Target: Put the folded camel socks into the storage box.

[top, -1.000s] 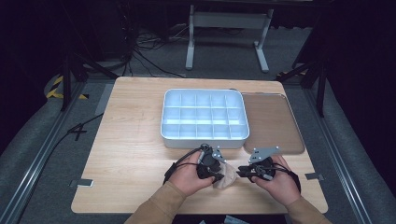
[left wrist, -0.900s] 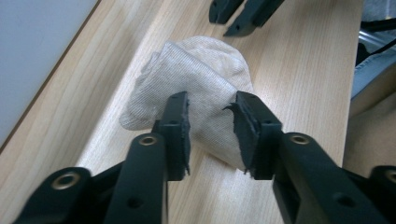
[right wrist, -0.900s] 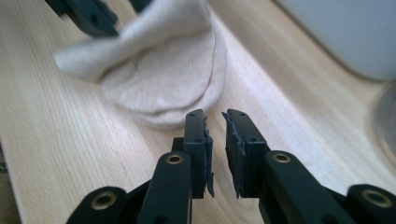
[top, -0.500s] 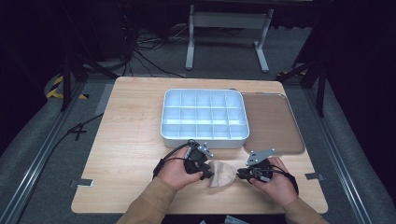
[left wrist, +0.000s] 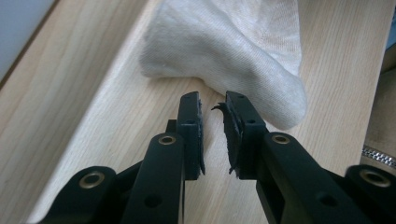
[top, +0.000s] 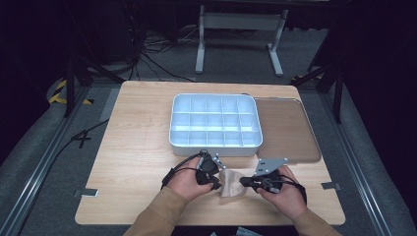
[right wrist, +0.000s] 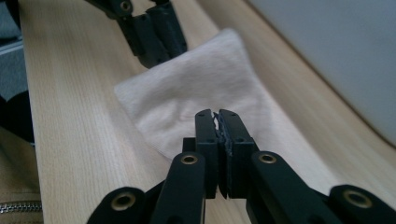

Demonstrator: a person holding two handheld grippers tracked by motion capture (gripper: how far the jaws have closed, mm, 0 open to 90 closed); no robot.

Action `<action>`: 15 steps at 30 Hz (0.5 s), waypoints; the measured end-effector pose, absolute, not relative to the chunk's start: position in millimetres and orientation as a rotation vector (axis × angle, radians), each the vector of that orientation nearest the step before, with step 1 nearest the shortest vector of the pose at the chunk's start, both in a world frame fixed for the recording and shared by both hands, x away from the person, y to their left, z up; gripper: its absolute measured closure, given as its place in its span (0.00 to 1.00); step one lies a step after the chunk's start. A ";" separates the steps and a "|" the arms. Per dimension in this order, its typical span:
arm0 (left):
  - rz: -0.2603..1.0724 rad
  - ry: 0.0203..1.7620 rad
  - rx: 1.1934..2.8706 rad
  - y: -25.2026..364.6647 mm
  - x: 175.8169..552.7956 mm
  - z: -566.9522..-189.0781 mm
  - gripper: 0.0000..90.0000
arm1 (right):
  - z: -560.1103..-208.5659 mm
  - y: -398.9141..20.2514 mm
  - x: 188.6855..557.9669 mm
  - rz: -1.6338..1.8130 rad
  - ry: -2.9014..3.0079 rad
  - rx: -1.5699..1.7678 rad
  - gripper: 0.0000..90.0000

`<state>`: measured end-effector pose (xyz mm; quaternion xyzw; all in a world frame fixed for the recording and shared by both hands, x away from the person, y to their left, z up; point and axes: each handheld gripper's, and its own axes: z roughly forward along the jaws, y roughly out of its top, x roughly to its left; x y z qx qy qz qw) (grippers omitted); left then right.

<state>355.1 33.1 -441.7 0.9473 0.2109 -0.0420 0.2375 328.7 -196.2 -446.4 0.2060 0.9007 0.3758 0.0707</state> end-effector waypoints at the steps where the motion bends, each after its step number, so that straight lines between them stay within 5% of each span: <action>1: -0.110 0.562 2.600 31.0 354.2 -442.5 0.86 | -449.2 -192.7 328.5 1.123 2.723 0.615 0.97; 15: -0.042 0.361 2.540 10.1 346.7 -436.3 0.83 | -466.0 -182.2 328.3 1.130 2.752 0.652 0.99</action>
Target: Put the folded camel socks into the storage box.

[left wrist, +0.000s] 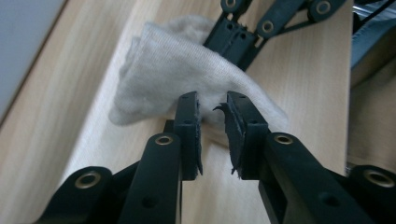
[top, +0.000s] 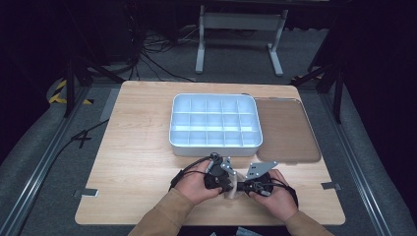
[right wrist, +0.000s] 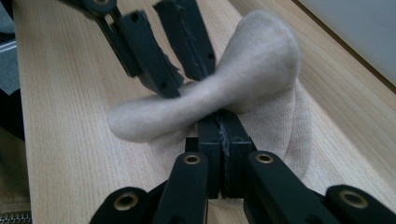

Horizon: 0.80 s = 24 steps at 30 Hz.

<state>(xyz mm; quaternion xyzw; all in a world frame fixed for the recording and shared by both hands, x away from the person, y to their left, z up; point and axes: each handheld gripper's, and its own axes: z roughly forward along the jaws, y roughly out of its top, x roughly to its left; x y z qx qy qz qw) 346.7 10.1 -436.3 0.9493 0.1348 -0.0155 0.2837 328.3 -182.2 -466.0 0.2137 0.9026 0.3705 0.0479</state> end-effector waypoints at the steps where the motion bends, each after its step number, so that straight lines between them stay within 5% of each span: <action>1: -0.042 0.361 2.540 10.1 346.7 -436.3 0.83 | -466.0 -182.2 328.3 1.130 2.752 0.652 0.99; 16: 0.007 0.346 2.531 5.9 346.9 -436.0 0.81 | -437.0 -224.7 331.8 1.181 2.628 0.747 0.95; 24: 0.024 0.314 2.540 0.3 346.6 -433.0 0.80 | -459.2 -230.6 337.2 1.052 2.708 0.815 0.98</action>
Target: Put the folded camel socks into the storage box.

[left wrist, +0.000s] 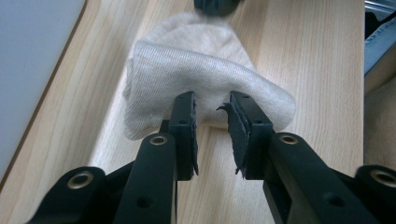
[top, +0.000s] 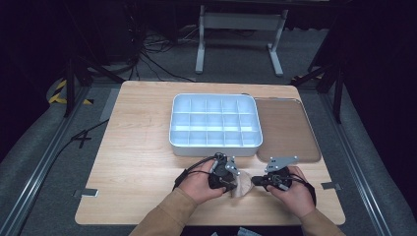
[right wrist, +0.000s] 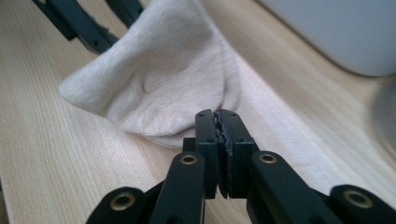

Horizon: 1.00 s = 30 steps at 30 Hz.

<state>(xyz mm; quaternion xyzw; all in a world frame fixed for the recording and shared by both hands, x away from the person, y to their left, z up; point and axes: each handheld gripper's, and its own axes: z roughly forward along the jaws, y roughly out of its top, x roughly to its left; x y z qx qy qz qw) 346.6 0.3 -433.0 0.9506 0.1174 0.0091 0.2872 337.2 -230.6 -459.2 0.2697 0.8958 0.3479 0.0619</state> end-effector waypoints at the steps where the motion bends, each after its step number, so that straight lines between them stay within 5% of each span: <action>1: 0.027 0.309 2.534 -0.1 346.5 -432.6 0.80 | -460.8 -228.8 337.1 1.053 2.713 0.810 0.98; 13: 0.021 0.270 2.527 -9.9 350.9 -438.3 0.80 | -470.7 -218.4 334.0 1.120 2.759 0.809 0.99; 30: -0.090 0.257 2.499 -8.7 357.4 -447.4 0.58 | -471.3 -226.9 330.7 1.134 2.757 0.844 0.92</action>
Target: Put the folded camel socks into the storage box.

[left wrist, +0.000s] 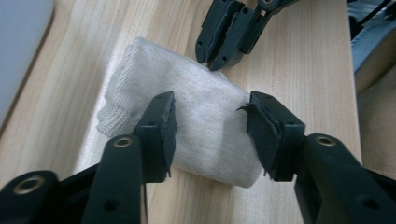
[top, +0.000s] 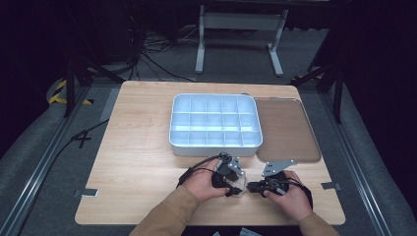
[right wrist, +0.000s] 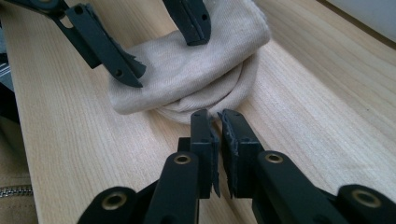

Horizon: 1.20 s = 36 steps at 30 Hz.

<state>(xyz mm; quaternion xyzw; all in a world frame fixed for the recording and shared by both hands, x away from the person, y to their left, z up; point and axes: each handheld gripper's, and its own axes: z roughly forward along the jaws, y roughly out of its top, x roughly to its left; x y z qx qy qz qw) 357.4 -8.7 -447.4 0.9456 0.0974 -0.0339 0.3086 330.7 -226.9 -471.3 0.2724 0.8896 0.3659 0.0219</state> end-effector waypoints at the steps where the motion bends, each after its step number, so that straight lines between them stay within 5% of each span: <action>1: -0.094 0.262 2.499 -8.3 357.5 -447.4 0.58 | -471.0 -227.0 330.6 1.134 2.756 0.847 0.92; 36: -0.090 0.297 2.486 -8.0 355.9 -448.2 0.58 | -452.4 -213.8 327.0 1.298 2.518 1.016 0.61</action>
